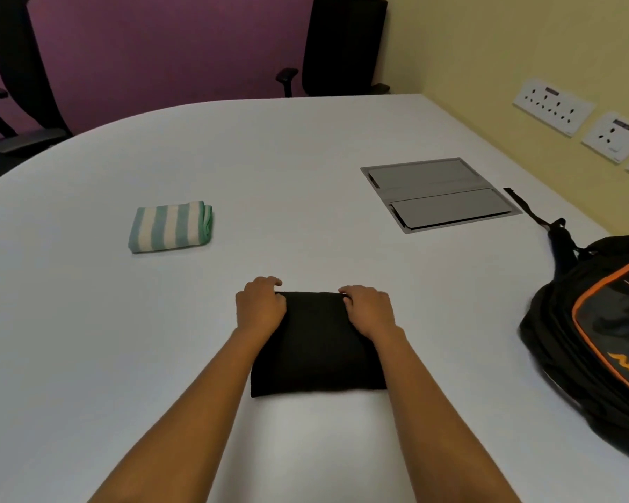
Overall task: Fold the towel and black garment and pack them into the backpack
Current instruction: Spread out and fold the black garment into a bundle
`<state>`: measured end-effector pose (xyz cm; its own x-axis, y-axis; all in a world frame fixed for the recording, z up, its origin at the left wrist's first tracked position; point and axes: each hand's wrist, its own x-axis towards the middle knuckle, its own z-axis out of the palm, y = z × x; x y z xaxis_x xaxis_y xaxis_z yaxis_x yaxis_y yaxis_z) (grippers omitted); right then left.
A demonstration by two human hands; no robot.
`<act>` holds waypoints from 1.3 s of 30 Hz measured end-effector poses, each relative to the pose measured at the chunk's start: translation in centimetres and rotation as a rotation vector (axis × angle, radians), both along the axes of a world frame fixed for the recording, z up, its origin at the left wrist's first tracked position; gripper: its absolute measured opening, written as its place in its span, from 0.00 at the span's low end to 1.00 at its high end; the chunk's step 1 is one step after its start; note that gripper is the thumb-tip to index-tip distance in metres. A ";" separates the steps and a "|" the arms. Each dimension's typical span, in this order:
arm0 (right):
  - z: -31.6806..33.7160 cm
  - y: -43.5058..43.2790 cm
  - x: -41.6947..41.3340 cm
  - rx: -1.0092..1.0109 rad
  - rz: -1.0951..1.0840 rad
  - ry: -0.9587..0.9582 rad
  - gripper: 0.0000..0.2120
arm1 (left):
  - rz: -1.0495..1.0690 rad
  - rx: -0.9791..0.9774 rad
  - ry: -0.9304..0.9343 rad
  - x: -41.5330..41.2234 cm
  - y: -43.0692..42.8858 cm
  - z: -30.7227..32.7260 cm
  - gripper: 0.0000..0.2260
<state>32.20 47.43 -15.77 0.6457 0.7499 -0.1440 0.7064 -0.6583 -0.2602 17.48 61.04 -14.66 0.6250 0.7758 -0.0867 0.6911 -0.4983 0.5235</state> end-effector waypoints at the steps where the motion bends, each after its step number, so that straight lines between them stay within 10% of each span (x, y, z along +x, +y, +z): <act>1: -0.4 0.3 -0.5 0.047 -0.019 -0.013 0.17 | -0.010 0.081 -0.039 0.3 -0.8 0.0 0.15; 13: -3.0 -0.6 -6.2 0.135 -0.043 -0.051 0.34 | -0.133 0.187 0.126 -1.5 -6.6 -5.0 0.33; 21: -3.4 -0.4 -5.4 0.111 -0.156 0.072 0.24 | -0.046 0.104 0.115 -1.3 -6.1 -5.1 0.33; 29: -3.6 -4.1 -4.0 0.172 0.284 0.008 0.30 | -0.169 0.142 0.203 -1.1 -5.6 -4.2 0.24; 39: -2.5 -1.6 -12.0 0.141 -0.546 0.177 0.28 | -0.158 0.143 0.119 -1.2 -7.3 -3.3 0.23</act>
<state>20.24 45.79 -18.26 0.9190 0.3351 -0.2075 0.2128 -0.8649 -0.4545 16.24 53.74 -17.96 0.7314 0.6790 -0.0631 0.6515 -0.6684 0.3590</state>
